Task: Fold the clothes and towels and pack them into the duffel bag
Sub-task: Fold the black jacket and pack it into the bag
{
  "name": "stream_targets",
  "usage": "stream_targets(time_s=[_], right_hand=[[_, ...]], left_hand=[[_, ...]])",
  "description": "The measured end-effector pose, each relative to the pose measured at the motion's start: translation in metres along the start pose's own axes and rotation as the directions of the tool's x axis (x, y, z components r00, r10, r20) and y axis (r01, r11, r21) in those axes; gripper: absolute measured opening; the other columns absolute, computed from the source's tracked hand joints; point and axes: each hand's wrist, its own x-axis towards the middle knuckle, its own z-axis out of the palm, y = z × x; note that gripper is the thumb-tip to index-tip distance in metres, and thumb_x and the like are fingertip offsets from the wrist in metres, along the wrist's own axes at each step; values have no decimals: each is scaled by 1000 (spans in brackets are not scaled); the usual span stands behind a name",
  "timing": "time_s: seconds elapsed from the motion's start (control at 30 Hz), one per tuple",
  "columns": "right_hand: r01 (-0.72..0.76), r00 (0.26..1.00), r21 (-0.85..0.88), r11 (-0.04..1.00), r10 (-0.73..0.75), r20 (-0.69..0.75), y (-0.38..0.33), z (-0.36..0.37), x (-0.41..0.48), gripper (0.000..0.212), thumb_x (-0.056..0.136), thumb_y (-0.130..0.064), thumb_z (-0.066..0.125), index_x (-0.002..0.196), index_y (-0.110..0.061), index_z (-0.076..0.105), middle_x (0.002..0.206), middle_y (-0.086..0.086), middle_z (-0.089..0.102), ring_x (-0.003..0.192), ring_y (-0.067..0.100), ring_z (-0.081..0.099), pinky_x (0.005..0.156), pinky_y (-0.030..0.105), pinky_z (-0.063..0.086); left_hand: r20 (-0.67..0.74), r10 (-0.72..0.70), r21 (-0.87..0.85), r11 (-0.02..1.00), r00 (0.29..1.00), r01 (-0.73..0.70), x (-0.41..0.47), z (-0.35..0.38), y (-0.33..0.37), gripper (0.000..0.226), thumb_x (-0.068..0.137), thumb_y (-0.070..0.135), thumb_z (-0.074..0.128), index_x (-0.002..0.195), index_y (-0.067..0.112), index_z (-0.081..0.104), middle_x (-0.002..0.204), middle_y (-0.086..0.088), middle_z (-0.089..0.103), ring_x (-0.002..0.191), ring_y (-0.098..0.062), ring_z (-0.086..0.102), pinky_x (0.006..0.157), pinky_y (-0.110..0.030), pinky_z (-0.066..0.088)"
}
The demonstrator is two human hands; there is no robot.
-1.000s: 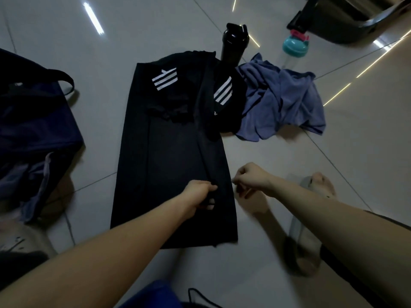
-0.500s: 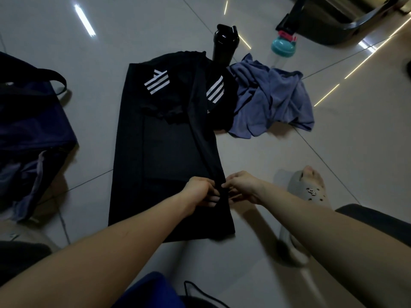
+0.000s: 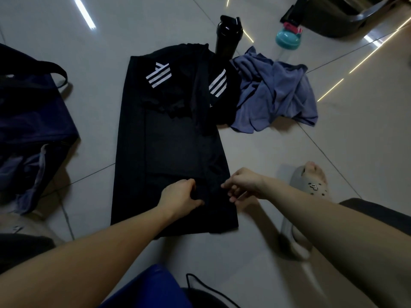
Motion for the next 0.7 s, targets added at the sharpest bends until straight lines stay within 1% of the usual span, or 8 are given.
stream_targets(time_s=[0.07,0.17,0.27,0.33,0.4,0.47,0.6,0.7], right_hand=[[46,999,-154,987,-44,20,0,14,0,20,86,-21,77,86,-3,68,71,15,63,56,27,65,50,34,57],[95,990,-380,920,-127,-59,3,34,6,30,81,-32,81,76,-5,68,61,10,65,50,24,65,44,31,54],[76,959,-543,836,-211,-190,13,48,14,28,78,-33,76,73,-10,62,68,8,65,70,30,71,60,34,56],[72,944,-543,836,-233,-233,20,53,18,23,79,-26,72,73,-11,57,78,10,65,85,33,70,68,33,52],[82,947,-521,850,-229,-224,23,54,20,21,81,-21,71,67,-11,57,80,12,68,85,32,69,70,35,53],[89,960,-498,863,-208,-188,22,49,19,27,80,-20,75,61,-12,58,77,10,69,80,27,68,68,33,53],[111,988,-345,932,-142,-67,18,22,7,25,82,-14,78,64,-12,62,55,4,55,48,17,51,46,25,41],[105,994,-245,964,-97,46,20,-13,-7,24,85,-13,76,66,-12,63,58,6,54,48,17,46,49,27,37]], left_hand=[[-15,9,-9,1000,1000,-9,-2,2,0,48,72,64,76,96,29,53,97,11,60,87,-13,59,72,-33,48],[-43,13,4,1000,999,-13,-3,2,0,50,73,63,76,101,29,54,101,9,58,91,-15,60,76,-34,50],[-114,12,47,999,993,-6,-3,0,-3,54,73,62,77,108,27,55,105,7,56,96,-17,58,80,-37,53],[-107,-9,33,999,994,13,-4,-1,-7,58,72,62,78,111,27,53,107,6,55,98,-17,58,81,-38,54],[-81,-21,19,1000,996,23,-6,1,-10,61,72,61,79,113,27,52,108,6,54,98,-17,57,81,-38,53],[-77,-26,26,999,997,28,-7,2,-10,62,71,61,80,114,28,51,108,7,53,98,-17,56,80,-37,52],[-68,-28,42,999,997,31,-4,1,-8,64,72,60,80,117,28,49,111,6,52,101,-17,55,80,-36,51],[-54,-31,37,999,998,33,-4,1,-9,67,72,60,80,121,27,49,114,5,52,104,-18,55,82,-38,52]])
